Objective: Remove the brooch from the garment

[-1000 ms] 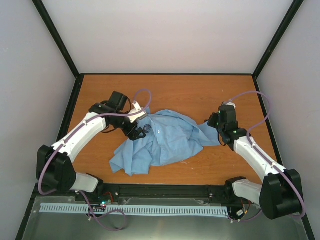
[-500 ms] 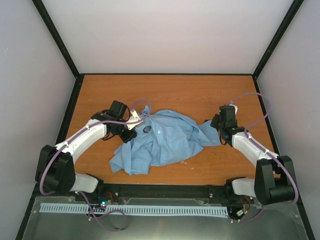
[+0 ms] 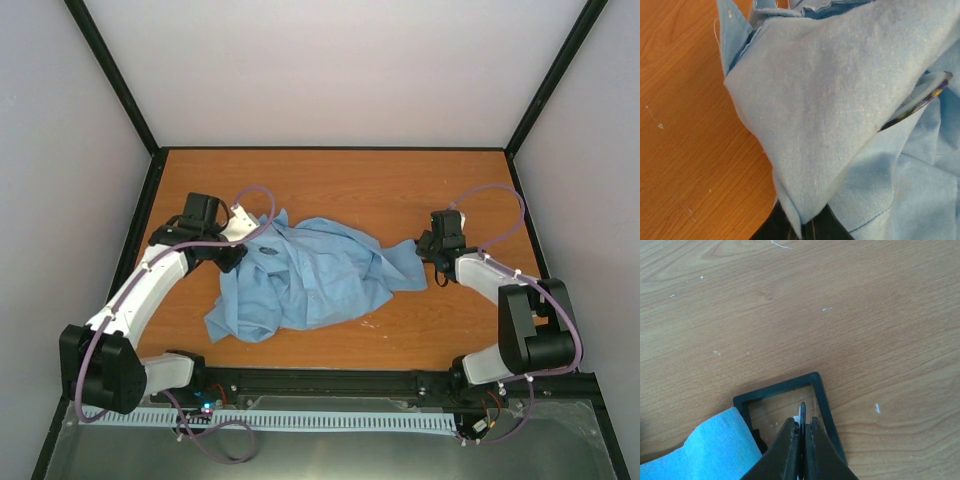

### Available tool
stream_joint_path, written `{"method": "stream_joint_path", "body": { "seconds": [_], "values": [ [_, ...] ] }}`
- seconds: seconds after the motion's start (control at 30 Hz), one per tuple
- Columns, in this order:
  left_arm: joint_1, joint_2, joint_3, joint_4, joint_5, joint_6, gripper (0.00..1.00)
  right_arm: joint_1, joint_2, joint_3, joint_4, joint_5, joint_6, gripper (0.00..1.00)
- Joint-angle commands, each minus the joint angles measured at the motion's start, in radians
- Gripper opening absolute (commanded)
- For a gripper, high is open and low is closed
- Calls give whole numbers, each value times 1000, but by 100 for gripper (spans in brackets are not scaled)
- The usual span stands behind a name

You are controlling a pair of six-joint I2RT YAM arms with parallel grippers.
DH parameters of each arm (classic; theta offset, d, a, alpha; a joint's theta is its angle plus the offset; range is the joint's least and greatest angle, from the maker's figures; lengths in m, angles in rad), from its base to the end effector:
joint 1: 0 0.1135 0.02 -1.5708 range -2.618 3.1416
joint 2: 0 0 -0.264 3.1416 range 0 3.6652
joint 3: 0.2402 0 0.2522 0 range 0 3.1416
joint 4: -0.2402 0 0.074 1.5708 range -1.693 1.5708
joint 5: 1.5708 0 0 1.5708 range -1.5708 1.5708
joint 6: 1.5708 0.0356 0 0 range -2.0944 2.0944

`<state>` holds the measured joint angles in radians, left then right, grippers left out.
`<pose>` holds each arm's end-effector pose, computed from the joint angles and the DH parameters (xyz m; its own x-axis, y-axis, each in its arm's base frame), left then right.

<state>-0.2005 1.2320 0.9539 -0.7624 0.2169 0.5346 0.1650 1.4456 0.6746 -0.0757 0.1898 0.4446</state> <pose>0.2330 -0.0552 0.2591 -0.5740 0.6244 -0.5298 0.6899 0.7173 0.0980 0.2741 0.0388 0.1661 -0.6834 0.3144 -0.6588 0.2835 0.9460 0.1573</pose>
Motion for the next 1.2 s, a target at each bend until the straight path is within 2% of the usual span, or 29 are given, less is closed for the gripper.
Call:
{"method": "stream_joint_path", "body": {
  "seconds": [0.0, 0.27, 0.5, 0.8, 1.17],
  "values": [
    [13, -29, 28, -18, -15, 52, 1, -1, 28, 48, 19, 0, -22, 3],
    [13, 2, 108, -60, 94, 9, 1, 5, 96, 84, -15, 13, -57, 3],
    [15, -7, 141, -53, 57, 46, 1, 5, 147, 139, -95, 50, -69, 3],
    [15, -18, 200, -77, 116, 47, 1, 5, 199, 212, -211, 125, -94, 3],
    [15, -38, 197, -75, 182, 43, 1, 1, 225, 252, -233, 263, -203, 3]
  ]
}}
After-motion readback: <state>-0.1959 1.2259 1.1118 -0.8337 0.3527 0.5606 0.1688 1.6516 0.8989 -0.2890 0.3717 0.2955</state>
